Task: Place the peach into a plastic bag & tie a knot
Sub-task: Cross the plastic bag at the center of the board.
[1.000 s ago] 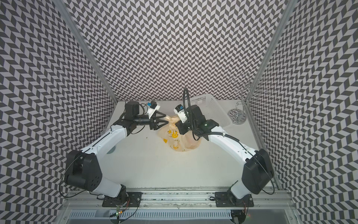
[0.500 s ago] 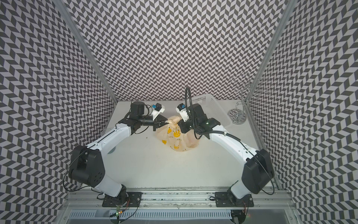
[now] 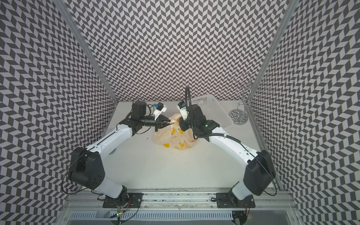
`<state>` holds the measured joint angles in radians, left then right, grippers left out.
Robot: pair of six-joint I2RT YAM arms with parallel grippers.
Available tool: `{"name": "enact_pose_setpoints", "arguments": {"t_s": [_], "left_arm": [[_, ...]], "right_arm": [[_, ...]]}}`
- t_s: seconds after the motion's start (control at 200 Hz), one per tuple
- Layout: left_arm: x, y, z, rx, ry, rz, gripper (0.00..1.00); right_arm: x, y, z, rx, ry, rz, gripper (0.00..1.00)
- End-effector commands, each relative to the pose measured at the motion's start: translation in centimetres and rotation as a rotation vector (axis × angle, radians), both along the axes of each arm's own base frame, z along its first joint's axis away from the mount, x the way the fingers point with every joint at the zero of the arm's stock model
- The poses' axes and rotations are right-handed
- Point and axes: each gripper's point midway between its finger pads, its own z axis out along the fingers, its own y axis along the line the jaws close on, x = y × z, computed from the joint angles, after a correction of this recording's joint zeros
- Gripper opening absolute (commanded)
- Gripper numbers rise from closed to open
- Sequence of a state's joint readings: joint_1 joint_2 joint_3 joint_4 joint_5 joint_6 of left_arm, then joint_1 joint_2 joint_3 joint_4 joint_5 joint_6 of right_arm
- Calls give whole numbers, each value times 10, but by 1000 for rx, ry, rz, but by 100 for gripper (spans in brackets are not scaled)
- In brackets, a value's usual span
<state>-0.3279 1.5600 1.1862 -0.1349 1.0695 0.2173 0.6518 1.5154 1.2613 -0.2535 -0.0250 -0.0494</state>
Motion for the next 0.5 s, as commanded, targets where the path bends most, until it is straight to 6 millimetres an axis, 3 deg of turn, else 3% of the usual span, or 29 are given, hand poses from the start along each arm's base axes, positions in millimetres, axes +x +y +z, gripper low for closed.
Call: {"name": "enact_pose_setpoints", "arguments": {"t_s": [0.0, 0.075, 0.135, 0.235, 0.32, 0.411, 0.496], "left_arm": [[-19, 1, 17, -54, 24, -28, 9], [-24, 3, 19, -58, 43, -27, 17], [-32, 7, 27, -78, 60, -39, 24], [-44, 20, 51, -138, 61, -42, 38], [-50, 33, 74, -180, 36, -27, 43], [-39, 44, 97, -191, 6, 29, 44], [-11, 46, 104, -166, 35, 132, 43]], "right_arm": [[-3, -8, 44, 37, -287, 35, 0], [-28, -4, 57, 69, -444, 160, 0], [-48, -3, 57, 51, -540, 250, 0], [-55, -15, 57, 21, -652, 229, 0], [-59, -21, 54, -24, -725, 230, 0], [-64, -23, 48, -86, -825, 250, 0], [-69, -22, 53, -112, -931, 269, 0]]}}
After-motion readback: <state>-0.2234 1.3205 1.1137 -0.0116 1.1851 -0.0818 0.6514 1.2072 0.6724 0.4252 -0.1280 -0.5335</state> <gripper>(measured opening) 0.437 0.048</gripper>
